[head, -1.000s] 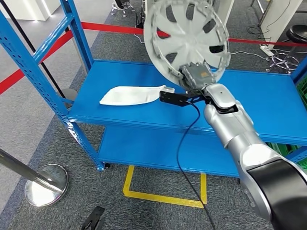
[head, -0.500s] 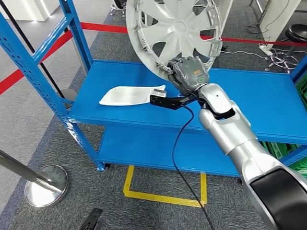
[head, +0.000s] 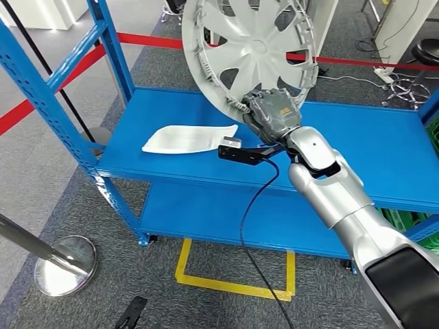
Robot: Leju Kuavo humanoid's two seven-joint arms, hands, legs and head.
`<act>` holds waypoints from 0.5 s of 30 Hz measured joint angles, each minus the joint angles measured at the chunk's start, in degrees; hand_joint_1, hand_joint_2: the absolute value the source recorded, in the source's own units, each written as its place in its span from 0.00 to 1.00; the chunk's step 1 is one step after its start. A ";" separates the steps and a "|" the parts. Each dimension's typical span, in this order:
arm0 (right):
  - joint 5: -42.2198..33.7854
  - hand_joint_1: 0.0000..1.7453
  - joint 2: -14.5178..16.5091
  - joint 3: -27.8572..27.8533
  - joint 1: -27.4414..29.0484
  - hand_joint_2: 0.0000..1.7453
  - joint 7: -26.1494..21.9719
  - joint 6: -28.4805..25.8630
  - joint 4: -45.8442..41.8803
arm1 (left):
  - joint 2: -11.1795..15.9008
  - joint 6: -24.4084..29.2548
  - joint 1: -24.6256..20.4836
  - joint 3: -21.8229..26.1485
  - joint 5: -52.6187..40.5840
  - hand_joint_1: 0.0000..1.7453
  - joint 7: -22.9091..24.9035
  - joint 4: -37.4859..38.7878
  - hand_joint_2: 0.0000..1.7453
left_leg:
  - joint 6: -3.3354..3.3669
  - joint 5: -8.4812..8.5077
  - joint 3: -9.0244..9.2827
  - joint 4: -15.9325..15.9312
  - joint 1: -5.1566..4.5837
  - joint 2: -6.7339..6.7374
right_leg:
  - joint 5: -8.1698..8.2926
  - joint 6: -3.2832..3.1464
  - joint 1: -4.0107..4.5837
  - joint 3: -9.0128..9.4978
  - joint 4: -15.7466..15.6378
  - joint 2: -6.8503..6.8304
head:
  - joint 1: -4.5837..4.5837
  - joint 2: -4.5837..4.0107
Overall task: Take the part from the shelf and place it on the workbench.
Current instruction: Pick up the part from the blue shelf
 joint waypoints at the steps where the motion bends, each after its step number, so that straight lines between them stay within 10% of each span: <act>1: -0.03 1.00 -0.09 0.14 -0.06 1.00 0.02 -0.01 -0.26 | 0.03 0.13 -0.02 0.01 -0.01 0.00 0.13 -0.01 1.00 | -0.40 -0.23 -0.12 0.30 -0.07 -0.03 | 0.12 -0.33 -0.05 0.83 -1.53 0.12 | 0.07 0.01; 6: -0.49 1.00 -0.67 0.46 0.28 1.00 0.38 -0.02 -1.49 | 0.03 0.88 0.06 0.26 0.28 0.00 1.30 -0.01 1.00 | -1.41 -1.95 -1.25 2.54 -0.01 0.24 | -0.60 -2.94 0.09 0.70 -1.31 0.49 | -0.12 0.00; 10: -0.67 1.00 -0.89 0.64 0.88 1.00 0.64 0.02 -1.93 | -0.19 1.37 0.02 1.01 0.78 0.00 1.54 -0.01 1.00 | -1.44 -7.51 -8.58 16.12 -0.10 0.43 | -0.62 -3.59 0.30 0.76 -1.33 0.50 | -0.29 0.00; 12: -0.72 1.00 -1.01 0.91 1.30 1.00 0.64 0.07 -1.96 | -0.27 1.29 0.01 1.29 0.96 0.00 1.54 -0.01 1.00 | -0.95 -5.77 -9.30 16.16 -0.24 0.44 | -0.66 -3.66 0.44 0.78 -1.33 0.58 | -0.28 0.00; 15: -0.78 1.00 -1.14 1.26 1.42 1.00 0.66 0.10 -2.12 | -0.27 1.22 -0.17 1.44 1.04 0.00 1.54 -0.01 1.00 | 0.24 0.08 -4.97 5.98 -0.79 0.44 | -0.71 -3.43 0.66 0.66 -1.19 0.71 | -0.29 0.00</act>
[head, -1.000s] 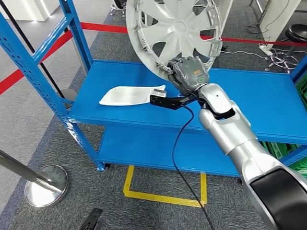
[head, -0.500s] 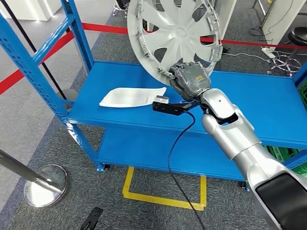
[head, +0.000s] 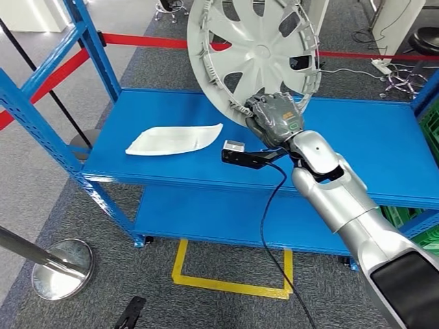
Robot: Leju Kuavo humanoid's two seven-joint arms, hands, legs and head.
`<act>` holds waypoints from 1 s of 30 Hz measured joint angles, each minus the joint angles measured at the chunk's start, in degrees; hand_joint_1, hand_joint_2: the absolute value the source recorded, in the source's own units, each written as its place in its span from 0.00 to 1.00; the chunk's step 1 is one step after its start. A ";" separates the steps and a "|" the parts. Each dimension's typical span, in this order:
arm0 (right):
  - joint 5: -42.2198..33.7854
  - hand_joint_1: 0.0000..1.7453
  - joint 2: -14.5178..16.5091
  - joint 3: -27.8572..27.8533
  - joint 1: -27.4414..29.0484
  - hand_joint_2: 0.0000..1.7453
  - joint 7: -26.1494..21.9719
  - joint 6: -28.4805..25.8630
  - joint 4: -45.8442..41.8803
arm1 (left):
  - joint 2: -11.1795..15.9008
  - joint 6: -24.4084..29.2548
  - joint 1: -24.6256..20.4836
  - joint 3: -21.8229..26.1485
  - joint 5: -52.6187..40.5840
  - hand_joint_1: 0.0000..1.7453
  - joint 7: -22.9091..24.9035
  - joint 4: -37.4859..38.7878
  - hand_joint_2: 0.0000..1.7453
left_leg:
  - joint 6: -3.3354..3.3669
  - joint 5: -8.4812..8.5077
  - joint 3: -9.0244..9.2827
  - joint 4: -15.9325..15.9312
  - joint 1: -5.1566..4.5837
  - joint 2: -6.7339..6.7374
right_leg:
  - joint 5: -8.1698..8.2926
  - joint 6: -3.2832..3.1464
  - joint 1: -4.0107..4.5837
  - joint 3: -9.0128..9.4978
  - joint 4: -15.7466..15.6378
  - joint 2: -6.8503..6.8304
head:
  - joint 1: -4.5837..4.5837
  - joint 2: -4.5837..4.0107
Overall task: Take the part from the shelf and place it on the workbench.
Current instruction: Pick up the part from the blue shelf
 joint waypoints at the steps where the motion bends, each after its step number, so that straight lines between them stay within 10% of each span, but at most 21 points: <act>1: 0.00 1.00 -0.08 0.04 -0.02 1.00 0.02 0.01 -0.07 | -0.01 -0.02 -0.06 0.07 0.00 0.00 0.00 0.00 1.00 | 0.14 0.85 1.13 -2.51 -0.12 -0.01 | 0.00 0.24 0.13 -0.12 0.06 0.00 | 0.05 0.00; 6: 0.00 1.00 -0.80 0.16 0.55 1.00 0.02 0.05 -0.26 | -0.07 -0.08 0.10 0.26 0.09 0.00 0.00 0.00 1.00 | 0.98 1.51 1.71 -4.58 -0.04 -0.17 | -1.18 1.70 0.14 -0.80 0.97 -0.30 | 0.37 0.00; 11: 0.00 1.00 -1.09 0.25 0.70 1.00 -0.05 0.08 -0.38 | -0.16 -0.09 0.09 0.29 0.09 0.00 0.00 0.00 1.00 | 1.77 2.11 1.37 -4.68 -0.16 -0.16 | -8.88 2.28 0.20 -5.66 15.61 -0.59 | 0.77 0.00; 17: -0.10 1.00 -1.16 0.26 0.26 1.00 -0.05 0.19 -0.85 | -0.30 -0.26 -0.01 0.41 -0.19 0.00 0.03 0.00 1.00 | 0.62 3.01 0.94 -4.52 -0.25 -0.27 | -3.69 1.67 0.40 4.32 0.39 -0.62 | 0.75 0.00; 21: -0.21 1.00 -1.20 0.30 0.03 1.00 -0.01 0.27 -1.12 | -0.31 -0.29 -0.02 0.63 -0.41 0.00 0.20 0.00 1.00 | -0.75 2.59 0.22 -3.85 -0.19 -0.25 | -2.87 -0.06 0.42 3.66 0.02 -0.56 | 0.69 0.00; 26: -0.64 1.00 -1.20 0.41 -0.07 1.00 -0.02 0.37 -1.25 | -0.31 -0.32 -0.11 0.83 -0.80 0.00 0.34 0.00 1.00 | -1.61 -6.09 -5.35 11.11 -0.13 -0.13 | -1.33 -0.88 0.29 1.84 -0.09 -0.63 | 0.43 0.00; 30: -0.93 1.00 -1.20 0.53 -0.10 1.00 -0.27 0.40 -1.30 | -0.31 -0.32 -0.33 0.89 -0.99 0.00 0.42 0.00 1.00 | -1.14 -2.05 1.52 2.28 -0.17 -0.10 | -0.46 -0.29 0.34 0.88 -0.05 -0.63 | 0.42 0.01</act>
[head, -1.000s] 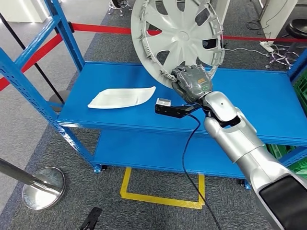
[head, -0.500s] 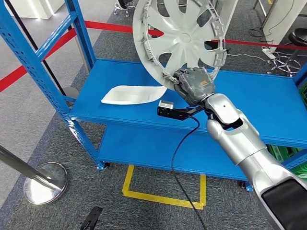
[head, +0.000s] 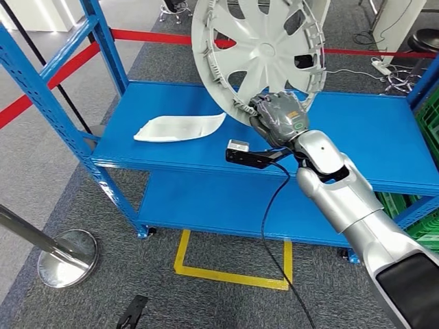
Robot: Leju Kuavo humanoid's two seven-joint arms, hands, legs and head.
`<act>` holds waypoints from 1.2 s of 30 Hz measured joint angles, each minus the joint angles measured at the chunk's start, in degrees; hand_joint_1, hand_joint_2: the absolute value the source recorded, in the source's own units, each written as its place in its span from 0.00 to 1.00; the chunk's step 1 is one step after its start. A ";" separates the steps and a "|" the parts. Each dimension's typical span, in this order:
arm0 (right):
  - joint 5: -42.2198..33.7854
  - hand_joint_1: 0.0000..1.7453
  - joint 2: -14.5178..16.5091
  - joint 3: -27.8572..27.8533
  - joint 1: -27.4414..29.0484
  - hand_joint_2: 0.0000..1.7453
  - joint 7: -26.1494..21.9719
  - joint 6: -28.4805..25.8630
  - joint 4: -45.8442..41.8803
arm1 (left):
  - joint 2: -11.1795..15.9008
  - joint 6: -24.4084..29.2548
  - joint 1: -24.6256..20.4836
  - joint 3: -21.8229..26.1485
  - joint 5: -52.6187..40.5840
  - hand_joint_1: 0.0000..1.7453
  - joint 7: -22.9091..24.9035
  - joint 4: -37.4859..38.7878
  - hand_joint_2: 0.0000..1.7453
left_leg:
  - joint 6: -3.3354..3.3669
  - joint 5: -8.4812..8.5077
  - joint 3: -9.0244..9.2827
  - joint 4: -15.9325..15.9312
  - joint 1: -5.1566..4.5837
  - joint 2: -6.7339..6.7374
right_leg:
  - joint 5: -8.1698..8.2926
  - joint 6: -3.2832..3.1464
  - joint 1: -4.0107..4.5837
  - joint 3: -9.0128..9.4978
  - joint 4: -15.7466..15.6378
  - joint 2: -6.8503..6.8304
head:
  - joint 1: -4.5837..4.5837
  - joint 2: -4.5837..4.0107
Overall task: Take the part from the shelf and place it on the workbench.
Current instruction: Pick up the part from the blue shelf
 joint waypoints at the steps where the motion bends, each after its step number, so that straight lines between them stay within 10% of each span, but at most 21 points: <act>1: -0.04 1.00 -0.01 -0.02 -0.08 1.00 -0.03 -0.01 -0.03 | -0.01 -0.01 -0.11 0.01 -0.02 0.00 0.01 0.00 1.00 | 0.21 0.67 2.02 -3.25 -0.05 -0.02 | 0.20 0.28 0.08 -0.18 0.02 -0.02 | 0.04 0.00; 6: -0.09 1.00 -0.14 0.01 -0.24 1.00 -0.20 -0.02 -0.17 | -0.05 -0.09 -0.25 0.11 -0.05 0.00 0.09 0.00 1.00 | 1.98 1.46 2.94 -6.83 -0.20 -0.05 | 0.57 1.97 -0.02 -1.19 0.21 -0.09 | 0.16 0.00; 10: -0.16 1.00 -0.33 0.08 -0.13 1.00 -0.41 -0.03 -0.21 | -0.09 -0.18 -0.30 0.16 -0.20 0.00 0.09 0.00 1.00 | 3.05 2.59 1.92 -6.99 -0.10 0.01 | -6.90 2.63 -0.05 -5.77 12.42 -0.14 | 0.51 0.00; 12: -0.22 1.00 -0.42 0.14 0.07 1.00 -0.45 -0.02 -0.21 | -0.08 -0.19 -0.25 0.18 -0.32 0.00 0.09 0.00 1.00 | 3.08 3.05 1.39 -6.98 -0.14 -0.02 | -7.92 2.69 -0.04 -6.24 15.62 -0.14 | 0.54 -0.01; 17: -0.31 1.00 -0.48 0.12 -0.06 1.00 -0.48 -0.02 -0.61 | -0.07 -0.20 -0.28 0.21 -0.45 0.00 0.09 0.00 1.00 | 2.07 4.04 0.52 -6.80 -0.33 -0.12 | -2.99 1.91 0.15 3.14 0.51 -0.06 | 0.45 -0.01; 21: -0.33 1.00 -0.64 0.11 -0.12 1.00 -0.45 -0.02 -0.89 | -0.03 -0.21 -0.24 0.22 -0.49 0.00 0.09 0.00 1.00 | 0.70 4.41 -0.19 -6.74 -0.21 -0.10 | -2.06 0.45 0.32 2.78 -0.40 -0.02 | 0.40 -0.01; 27: -0.50 1.00 -0.66 0.09 0.10 1.00 -0.39 0.03 -1.02 | 0.04 -0.22 -0.26 0.25 -0.58 0.00 0.09 0.00 1.00 | -0.66 -4.77 -6.01 9.10 0.01 -0.01 | -0.05 -0.32 -0.03 0.69 -0.74 -0.15 | 0.23 -0.01; 32: -0.73 1.00 -0.72 -0.03 0.06 1.00 -0.40 -0.01 -1.22 | 0.04 -0.22 -0.46 0.26 -0.60 0.00 0.09 0.00 1.00 | -0.09 0.49 3.01 -5.09 0.00 -0.08 | 1.27 0.71 0.05 -0.70 -0.58 -0.13 | 0.22 0.00; 36: -0.84 1.00 -0.89 -0.12 0.13 1.00 -0.45 -0.02 -1.43 | 0.03 -0.22 -0.29 0.30 -0.66 0.00 0.09 0.00 1.00 | 1.72 1.51 2.96 -6.98 -0.19 -0.14 | 2.20 2.01 -0.01 -1.59 -0.93 -0.15 | 0.20 -0.01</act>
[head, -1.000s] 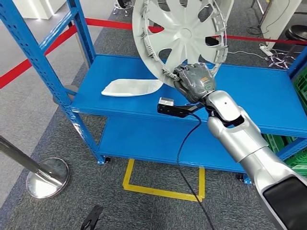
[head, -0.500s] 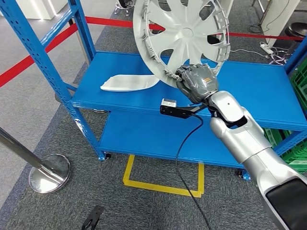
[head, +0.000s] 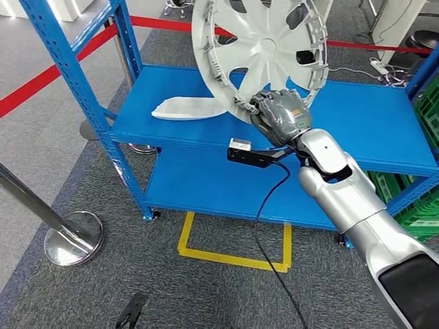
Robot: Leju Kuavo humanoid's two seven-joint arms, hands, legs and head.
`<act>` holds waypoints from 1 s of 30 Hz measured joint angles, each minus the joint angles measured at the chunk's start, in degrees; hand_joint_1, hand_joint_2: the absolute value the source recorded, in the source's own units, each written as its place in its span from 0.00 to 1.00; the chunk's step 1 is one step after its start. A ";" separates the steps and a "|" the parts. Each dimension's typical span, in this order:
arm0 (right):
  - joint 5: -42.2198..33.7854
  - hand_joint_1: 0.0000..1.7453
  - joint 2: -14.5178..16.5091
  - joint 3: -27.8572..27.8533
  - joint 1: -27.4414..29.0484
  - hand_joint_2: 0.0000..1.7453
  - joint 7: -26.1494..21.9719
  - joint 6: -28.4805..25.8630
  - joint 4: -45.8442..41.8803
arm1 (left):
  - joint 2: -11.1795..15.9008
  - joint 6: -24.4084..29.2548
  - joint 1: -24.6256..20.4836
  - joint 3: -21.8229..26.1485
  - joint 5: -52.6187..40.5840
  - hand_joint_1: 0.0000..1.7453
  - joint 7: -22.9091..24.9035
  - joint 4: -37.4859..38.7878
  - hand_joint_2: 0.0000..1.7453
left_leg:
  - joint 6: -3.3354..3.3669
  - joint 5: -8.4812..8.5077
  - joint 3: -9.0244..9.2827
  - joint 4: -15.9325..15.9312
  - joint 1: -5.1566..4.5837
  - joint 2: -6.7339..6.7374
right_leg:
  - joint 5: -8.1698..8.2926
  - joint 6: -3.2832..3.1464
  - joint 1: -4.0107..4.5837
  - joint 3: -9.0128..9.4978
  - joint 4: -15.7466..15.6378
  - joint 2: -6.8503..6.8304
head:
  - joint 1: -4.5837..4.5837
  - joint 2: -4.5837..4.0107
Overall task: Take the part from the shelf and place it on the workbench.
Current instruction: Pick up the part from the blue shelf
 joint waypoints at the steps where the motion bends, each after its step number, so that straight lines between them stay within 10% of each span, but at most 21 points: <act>1: -0.02 1.00 -0.08 0.01 0.07 1.00 -0.04 0.00 -0.01 | -0.01 -0.02 0.03 0.01 -0.01 0.00 0.00 0.00 1.00 | 0.49 0.35 -0.21 -0.09 0.05 0.04 | -0.90 0.23 -0.05 -0.54 0.97 -0.02 | 0.06 0.00; 6: -0.12 1.00 -0.25 0.09 0.45 1.00 -0.10 0.02 -0.05 | -0.01 -0.13 0.05 0.03 -0.01 0.00 0.00 0.00 1.00 | 1.39 1.86 -1.76 -0.16 -0.02 0.09 | -9.77 0.67 -0.03 -5.61 16.55 -0.05 | 0.24 0.00; 12: -0.15 1.00 -0.25 0.09 0.69 1.00 -0.10 0.01 -0.83 | -0.01 -0.15 0.11 0.05 -0.08 0.00 -0.02 0.00 1.00 | 0.17 3.52 -3.21 -0.02 -0.25 -0.01 | -5.32 -0.44 0.35 5.23 0.65 0.03 | 0.17 0.00; 16: -0.14 1.00 -0.33 0.10 0.69 1.00 -0.05 0.01 -1.03 | 0.03 -0.17 0.21 0.07 -0.08 0.00 -0.02 0.00 1.00 | -1.25 3.63 -3.95 0.19 -0.09 0.01 | -4.06 -1.83 0.36 4.44 0.29 0.05 | 0.12 0.00; 20: -0.19 1.00 -0.35 0.09 0.76 1.00 0.07 0.02 -1.19 | 0.08 -0.17 0.21 0.09 -0.09 0.00 -0.08 0.00 1.00 | -2.25 -4.50 -8.63 12.28 0.03 0.09 | -2.36 -2.50 0.08 2.58 0.08 -0.08 | 0.02 0.00; 22: -0.18 1.00 -0.35 0.12 0.96 1.00 0.07 0.03 -1.26 | 0.10 -0.17 0.26 0.11 -0.13 0.00 -0.15 0.00 1.00 | -2.32 -5.92 -9.17 15.87 0.05 0.10 | -1.51 -2.49 0.08 1.48 0.10 -0.07 | 0.02 0.00; 27: -0.23 1.00 -0.47 -0.08 0.98 1.00 0.12 0.01 -1.86 | 0.12 -0.15 -0.07 0.11 -0.40 0.00 -0.23 0.00 1.00 | -1.49 -1.67 0.60 1.41 0.02 0.00 | 0.37 -1.35 0.20 -0.59 0.28 -0.02 | 0.03 0.00; 30: -0.25 1.00 -0.63 -0.19 0.97 1.00 0.15 0.03 -2.01 | 0.21 -0.15 0.05 0.13 -0.45 0.00 -0.26 0.00 1.00 | 0.01 -0.79 0.48 0.22 -0.19 -0.10 | 1.52 -0.34 0.19 -1.02 -0.31 -0.08 | 0.04 0.00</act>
